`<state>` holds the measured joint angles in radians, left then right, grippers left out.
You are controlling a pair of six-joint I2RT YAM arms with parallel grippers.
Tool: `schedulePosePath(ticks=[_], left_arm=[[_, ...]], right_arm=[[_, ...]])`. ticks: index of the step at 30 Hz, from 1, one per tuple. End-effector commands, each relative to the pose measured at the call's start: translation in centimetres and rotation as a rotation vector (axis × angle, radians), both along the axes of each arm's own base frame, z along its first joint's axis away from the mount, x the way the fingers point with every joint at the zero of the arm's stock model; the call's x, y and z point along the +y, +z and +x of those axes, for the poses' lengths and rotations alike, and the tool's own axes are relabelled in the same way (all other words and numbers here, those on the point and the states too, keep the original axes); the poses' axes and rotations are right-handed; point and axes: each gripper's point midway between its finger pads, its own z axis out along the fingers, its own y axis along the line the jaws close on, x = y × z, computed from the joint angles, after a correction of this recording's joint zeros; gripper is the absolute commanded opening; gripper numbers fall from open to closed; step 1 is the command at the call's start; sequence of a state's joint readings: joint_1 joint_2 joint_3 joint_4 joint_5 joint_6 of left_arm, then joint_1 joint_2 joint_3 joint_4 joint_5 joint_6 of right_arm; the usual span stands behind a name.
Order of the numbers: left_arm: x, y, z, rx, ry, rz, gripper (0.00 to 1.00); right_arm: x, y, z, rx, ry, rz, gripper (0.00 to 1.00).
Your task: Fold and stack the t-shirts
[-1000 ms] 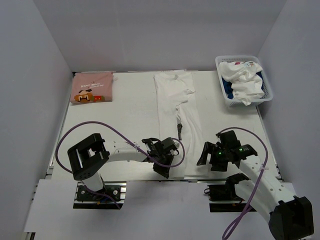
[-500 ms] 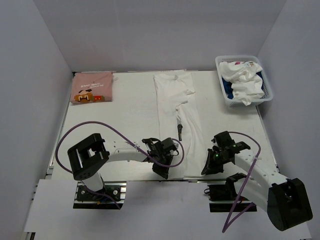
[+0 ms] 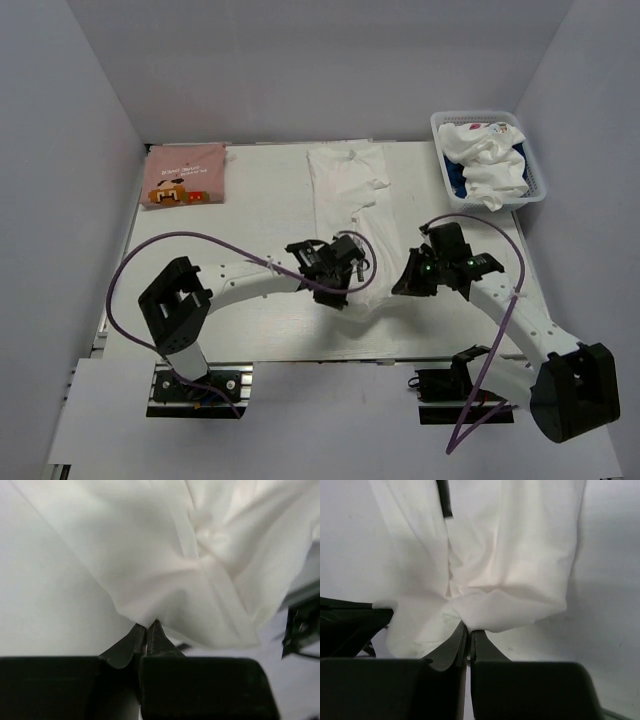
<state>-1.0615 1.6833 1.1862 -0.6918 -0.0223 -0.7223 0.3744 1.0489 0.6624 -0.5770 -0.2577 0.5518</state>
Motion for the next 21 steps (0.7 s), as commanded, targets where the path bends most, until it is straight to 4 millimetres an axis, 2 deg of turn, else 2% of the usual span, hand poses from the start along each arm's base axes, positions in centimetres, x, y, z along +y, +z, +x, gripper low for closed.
schedulePosePath(ticks=[1, 3, 5, 6, 8, 9, 11, 13, 14, 15, 16, 17, 18, 19, 21], left_arm=[[1.9, 1.3, 5.6, -0.078, 0.148, 0.078, 0.0], [1.5, 2.5, 8.1, -0.1, 0.195, 0.058, 0.0], [2.1, 2.5, 10.5, -0.096, 0.241, 0.055, 0.0], [1.4, 3.3, 11.8, -0.109, 0.246, 0.021, 0.0], [1.4, 3.0, 13.9, -0.106, 0.255, 0.013, 0.0], [0.9, 4.0, 15.2, -0.13, 0.256, -0.009, 0.0], [1.5, 4.1, 17.1, -0.152, 0.279, 0.012, 0.0], [1.3, 4.3, 18.8, -0.167, 0.286, 0.006, 0.0], [1.6, 4.7, 19.8, -0.184, 0.285, 0.004, 0.0], [1.2, 4.8, 20.1, -0.191, 0.274, -0.01, 0.0], [1.6, 4.2, 20.9, -0.185, 0.29, -0.002, 0.0], [1.2, 4.6, 21.4, -0.199, 0.281, -0.009, 0.0], [1.4, 4.5, 22.0, -0.195, 0.277, -0.014, 0.0], [1.5, 3.5, 22.6, -0.175, 0.284, -0.009, 0.0], [1.3, 3.4, 23.4, -0.169, 0.278, -0.022, 0.0]], right_arm=[[1.2, 4.3, 6.1, -0.198, -0.064, 0.039, 0.0], [1.0, 4.2, 8.1, -0.216, -0.111, 0.006, 0.0], [1.5, 5.8, 10.4, -0.277, -0.132, 0.02, 0.0], [1.4, 5.5, 11.1, -0.278, -0.153, 0.005, 0.0], [1.8, 6.7, 13.1, -0.324, -0.172, 0.015, 0.0], [1.8, 6.4, 13.7, -0.317, -0.179, 0.004, 0.0], [2.2, 7.2, 15.5, -0.356, -0.187, -0.002, 0.0], [1.9, 7.1, 17.0, -0.369, -0.2, -0.027, 0.0], [2.2, 6.4, 17.8, -0.355, -0.192, -0.042, 0.0], [2.3, 6.9, 18.5, -0.365, -0.196, -0.042, 0.0], [2.3, 6.5, 18.9, -0.359, -0.195, -0.052, 0.0], [2.4, 5.3, 19.8, -0.329, -0.195, -0.068, 0.0], [2.9, 6.1, 20.7, -0.345, -0.191, -0.052, 0.0], [3.0, 5.7, 20.8, -0.329, -0.184, -0.054, 0.0], [3.2, 4.3, 21.9, -0.297, -0.19, -0.061, 0.0]])
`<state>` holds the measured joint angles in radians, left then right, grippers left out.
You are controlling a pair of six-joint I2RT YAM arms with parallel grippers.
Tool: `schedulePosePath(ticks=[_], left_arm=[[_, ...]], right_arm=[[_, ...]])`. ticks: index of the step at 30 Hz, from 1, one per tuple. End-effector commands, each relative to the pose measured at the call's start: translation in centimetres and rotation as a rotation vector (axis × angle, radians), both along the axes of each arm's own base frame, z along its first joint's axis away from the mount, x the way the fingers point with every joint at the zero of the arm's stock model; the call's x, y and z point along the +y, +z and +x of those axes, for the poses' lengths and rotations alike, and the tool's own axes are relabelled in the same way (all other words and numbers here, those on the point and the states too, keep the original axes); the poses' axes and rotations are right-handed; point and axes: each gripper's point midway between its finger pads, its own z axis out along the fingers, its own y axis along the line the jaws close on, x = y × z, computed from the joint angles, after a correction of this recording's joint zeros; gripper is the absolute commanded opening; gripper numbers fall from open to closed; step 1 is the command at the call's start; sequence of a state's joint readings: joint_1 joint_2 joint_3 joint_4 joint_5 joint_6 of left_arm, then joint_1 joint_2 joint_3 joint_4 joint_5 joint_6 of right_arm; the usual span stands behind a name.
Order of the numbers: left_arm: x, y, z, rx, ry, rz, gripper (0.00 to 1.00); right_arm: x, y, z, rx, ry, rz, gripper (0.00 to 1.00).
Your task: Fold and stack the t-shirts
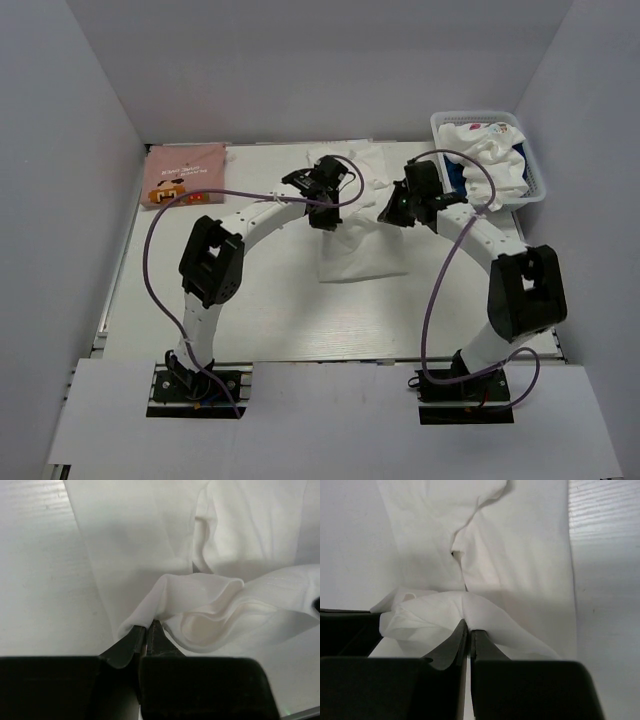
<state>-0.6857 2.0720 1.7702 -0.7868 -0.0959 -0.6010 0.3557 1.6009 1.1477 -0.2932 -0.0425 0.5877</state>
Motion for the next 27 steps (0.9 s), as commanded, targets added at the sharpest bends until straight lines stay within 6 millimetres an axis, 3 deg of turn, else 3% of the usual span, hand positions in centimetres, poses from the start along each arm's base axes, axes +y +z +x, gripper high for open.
schedulePosePath(ticks=[1, 2, 4, 5, 7, 10, 11, 12, 13, 14, 15, 16, 17, 18, 19, 21, 22, 23, 24, 26, 27], left_arm=[[0.2, 0.4, 1.8, -0.011, -0.014, -0.017, 0.0], [-0.3, 0.5, 2.0, -0.012, -0.013, -0.037, 0.0], [-0.4, 0.3, 3.0, -0.011, -0.001, -0.081, 0.0], [-0.5, 0.4, 3.2, -0.018, -0.001, -0.086, 0.0], [0.1, -0.6, 3.9, 0.001, 0.023, -0.092, 0.0], [0.7, -1.0, 5.1, -0.001, 0.045, -0.093, 0.03], [0.7, -1.4, 5.1, 0.007, 0.045, -0.088, 0.18], [1.0, -1.4, 5.7, 0.003, 0.055, -0.09, 0.28], [0.7, -1.5, 6.1, -0.006, 0.055, -0.096, 0.36], [1.2, -0.8, 7.4, -0.022, 0.071, -0.117, 0.43], [1.2, -1.3, 8.1, -0.017, 0.092, -0.122, 0.58], [1.4, -0.1, 9.3, -0.039, 0.117, -0.132, 0.67], [2.6, 0.3, 9.9, -0.032, 0.153, -0.135, 0.77], [3.0, 0.7, 10.4, -0.041, 0.163, -0.141, 0.87], [3.5, 1.4, 10.7, -0.052, 0.172, -0.147, 0.91], [4.2, 2.1, 10.6, -0.071, 0.19, -0.165, 1.0], [4.6, 2.7, 9.5, -0.07, 0.185, -0.173, 1.0], [4.7, 2.9, 9.0, -0.074, 0.169, -0.182, 1.0], [5.2, 1.8, 8.0, -0.054, 0.17, -0.17, 1.0], [5.8, 2.8, 6.7, -0.062, 0.161, -0.168, 1.0], [5.7, 2.6, 6.0, -0.054, 0.153, -0.164, 1.0]], right_arm=[[0.2, 0.6, 2.8, -0.045, -0.014, 0.002, 0.0], [0.2, -0.4, 3.3, -0.033, -0.018, -0.005, 0.0], [0.2, -0.5, 4.3, -0.048, -0.022, -0.001, 0.0], [0.3, -2.0, 4.5, -0.013, -0.019, -0.007, 0.0], [0.4, -1.5, 5.4, -0.011, -0.021, -0.001, 0.0], [0.6, -3.6, 5.9, 0.044, -0.015, -0.006, 0.0], [0.8, -3.5, 6.3, 0.043, -0.011, 0.005, 0.1], [0.7, -3.5, 6.6, 0.046, -0.015, 0.011, 0.22], [0.6, -3.6, 6.9, 0.043, -0.016, 0.012, 0.47], [0.8, -4.0, 7.8, 0.038, -0.019, 0.016, 0.58], [0.9, -3.0, 8.8, 0.005, -0.019, 0.025, 0.65], [0.8, -3.9, 9.1, 0.02, -0.018, 0.021, 0.9], [0.9, -1.8, 10.5, -0.026, -0.017, 0.031, 0.9], [0.6, -1.5, 10.7, -0.028, -0.026, 0.021, 0.9], [0.5, -0.5, 10.8, -0.05, -0.015, 0.01, 0.9], [0.8, 0.3, 10.4, -0.072, 0.005, 0.021, 0.9], [0.8, 2.2, 10.0, -0.11, 0.018, 0.032, 0.9], [0.6, 0.1, 8.3, -0.066, 0.028, 0.025, 0.9], [0.2, 1.0, 7.7, -0.082, 0.026, 0.032, 0.9], [-1.1, -2.4, 3.8, 0.004, 0.022, -0.001, 0.9], [-1.4, -2.7, 3.0, 0.016, 0.02, -0.007, 0.9]])
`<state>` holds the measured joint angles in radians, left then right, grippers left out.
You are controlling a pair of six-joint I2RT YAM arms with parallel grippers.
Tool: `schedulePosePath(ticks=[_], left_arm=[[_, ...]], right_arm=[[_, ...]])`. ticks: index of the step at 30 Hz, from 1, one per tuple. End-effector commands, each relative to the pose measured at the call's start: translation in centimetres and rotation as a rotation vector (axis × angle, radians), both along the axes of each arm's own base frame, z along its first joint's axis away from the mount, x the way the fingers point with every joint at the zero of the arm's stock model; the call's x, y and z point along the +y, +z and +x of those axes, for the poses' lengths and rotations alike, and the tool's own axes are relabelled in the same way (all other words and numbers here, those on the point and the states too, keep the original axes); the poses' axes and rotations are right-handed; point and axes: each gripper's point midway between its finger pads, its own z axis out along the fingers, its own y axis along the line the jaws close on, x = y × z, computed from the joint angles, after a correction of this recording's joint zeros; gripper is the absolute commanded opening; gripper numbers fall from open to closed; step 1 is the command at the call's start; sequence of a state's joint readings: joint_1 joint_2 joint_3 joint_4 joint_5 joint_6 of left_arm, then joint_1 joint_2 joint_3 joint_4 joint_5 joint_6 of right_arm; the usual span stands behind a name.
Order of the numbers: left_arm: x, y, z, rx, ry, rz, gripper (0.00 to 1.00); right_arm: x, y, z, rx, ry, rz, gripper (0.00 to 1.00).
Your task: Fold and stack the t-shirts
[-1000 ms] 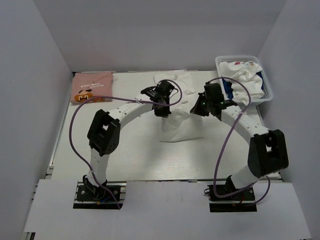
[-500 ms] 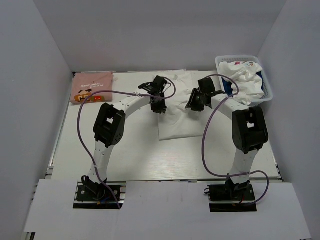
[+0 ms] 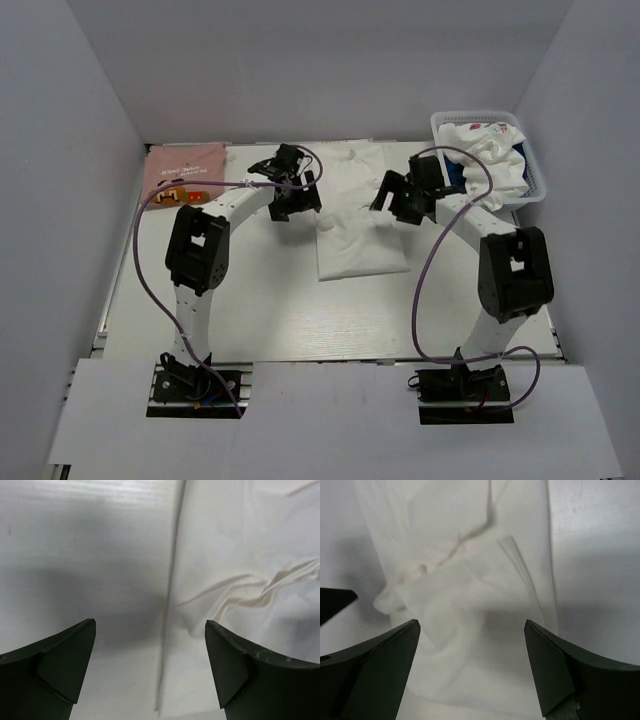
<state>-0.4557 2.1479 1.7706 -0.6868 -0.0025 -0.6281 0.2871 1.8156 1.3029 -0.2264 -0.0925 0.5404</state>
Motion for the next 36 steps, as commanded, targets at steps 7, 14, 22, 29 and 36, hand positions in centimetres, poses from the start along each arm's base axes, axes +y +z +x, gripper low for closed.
schedulePosePath(ticks=[7, 14, 22, 29, 36], left_arm=[[-2.5, 1.1, -11.9, 0.054, -0.238, -0.123, 1.0], [-3.3, -2.4, -16.8, 0.148, -0.277, -0.134, 1.0], [-4.6, -4.1, -18.2, 0.193, -0.314, -0.144, 0.71], [-5.2, -5.5, -19.6, 0.248, -0.329, -0.158, 0.36], [-5.8, -6.1, -18.1, 0.236, -0.315, -0.135, 0.0]], right_arm=[[-3.3, -3.5, -12.0, 0.131, 0.018, -0.011, 0.9], [-3.5, -4.7, -13.3, 0.127, 0.025, 0.046, 0.9], [-4.5, -6.4, -13.7, 0.171, -0.008, 0.055, 0.9], [-4.7, -7.2, -14.2, 0.214, -0.008, 0.103, 0.82], [-4.8, -8.4, -14.7, 0.248, -0.013, 0.124, 0.3]])
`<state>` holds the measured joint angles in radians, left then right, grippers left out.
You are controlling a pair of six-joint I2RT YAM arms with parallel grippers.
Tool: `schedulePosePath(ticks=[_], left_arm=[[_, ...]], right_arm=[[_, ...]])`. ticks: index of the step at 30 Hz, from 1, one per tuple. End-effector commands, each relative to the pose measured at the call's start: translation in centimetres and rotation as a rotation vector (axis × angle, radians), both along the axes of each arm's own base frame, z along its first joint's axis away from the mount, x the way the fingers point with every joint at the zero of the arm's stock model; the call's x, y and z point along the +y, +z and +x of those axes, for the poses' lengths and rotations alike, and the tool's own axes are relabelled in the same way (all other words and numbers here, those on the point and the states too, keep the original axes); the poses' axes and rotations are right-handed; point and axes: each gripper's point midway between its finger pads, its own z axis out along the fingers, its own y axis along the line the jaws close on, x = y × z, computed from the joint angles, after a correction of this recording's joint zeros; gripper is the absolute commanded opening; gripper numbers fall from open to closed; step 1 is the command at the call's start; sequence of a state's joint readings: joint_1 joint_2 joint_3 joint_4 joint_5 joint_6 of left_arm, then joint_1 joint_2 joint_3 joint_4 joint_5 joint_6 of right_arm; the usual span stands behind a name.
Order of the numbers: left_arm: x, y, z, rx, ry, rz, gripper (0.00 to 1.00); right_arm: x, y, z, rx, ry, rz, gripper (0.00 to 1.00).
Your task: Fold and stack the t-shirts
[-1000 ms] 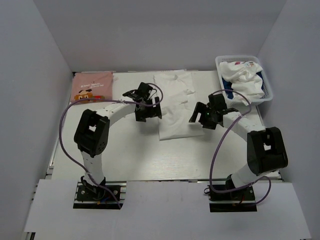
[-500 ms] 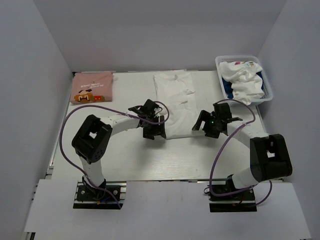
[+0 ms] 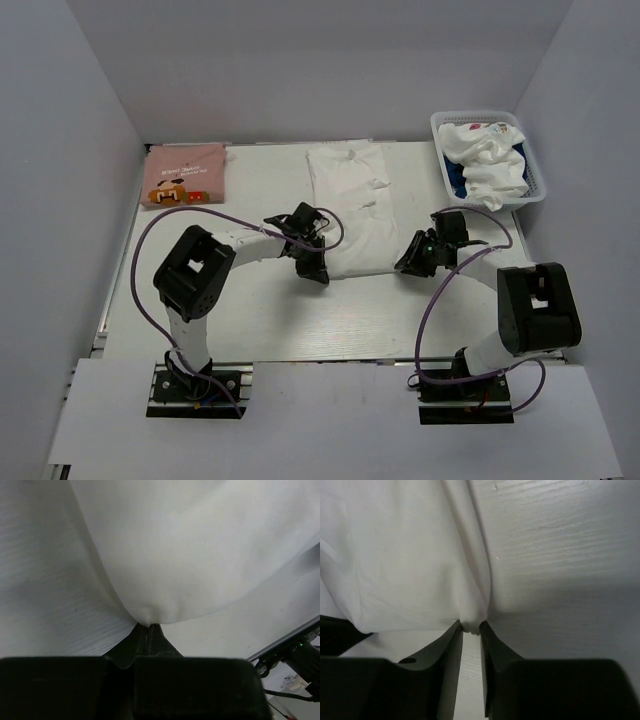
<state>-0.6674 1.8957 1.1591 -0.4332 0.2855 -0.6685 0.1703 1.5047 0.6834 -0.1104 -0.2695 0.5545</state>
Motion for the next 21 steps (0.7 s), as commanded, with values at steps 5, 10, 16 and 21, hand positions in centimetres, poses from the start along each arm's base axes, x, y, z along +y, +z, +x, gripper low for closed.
schedulePosePath(ticks=[5, 10, 16, 21], left_arm=[[0.2, 0.1, 0.6, -0.039, 0.004, 0.036, 0.0], [0.8, 1.4, -2.3, -0.015, -0.031, -0.004, 0.0], [1.9, 3.6, -5.4, -0.032, -0.094, 0.029, 0.0], [1.4, 8.4, -4.2, -0.172, -0.105, 0.007, 0.0]], right_arm=[[0.2, 0.1, -0.4, 0.015, 0.011, 0.016, 0.01], [-0.3, 1.8, -2.3, 0.014, 0.025, -0.01, 0.0], [-0.6, 3.0, -7.3, 0.075, 0.038, 0.003, 0.0], [-0.5, 7.4, -6.3, -0.052, 0.032, 0.013, 0.0]])
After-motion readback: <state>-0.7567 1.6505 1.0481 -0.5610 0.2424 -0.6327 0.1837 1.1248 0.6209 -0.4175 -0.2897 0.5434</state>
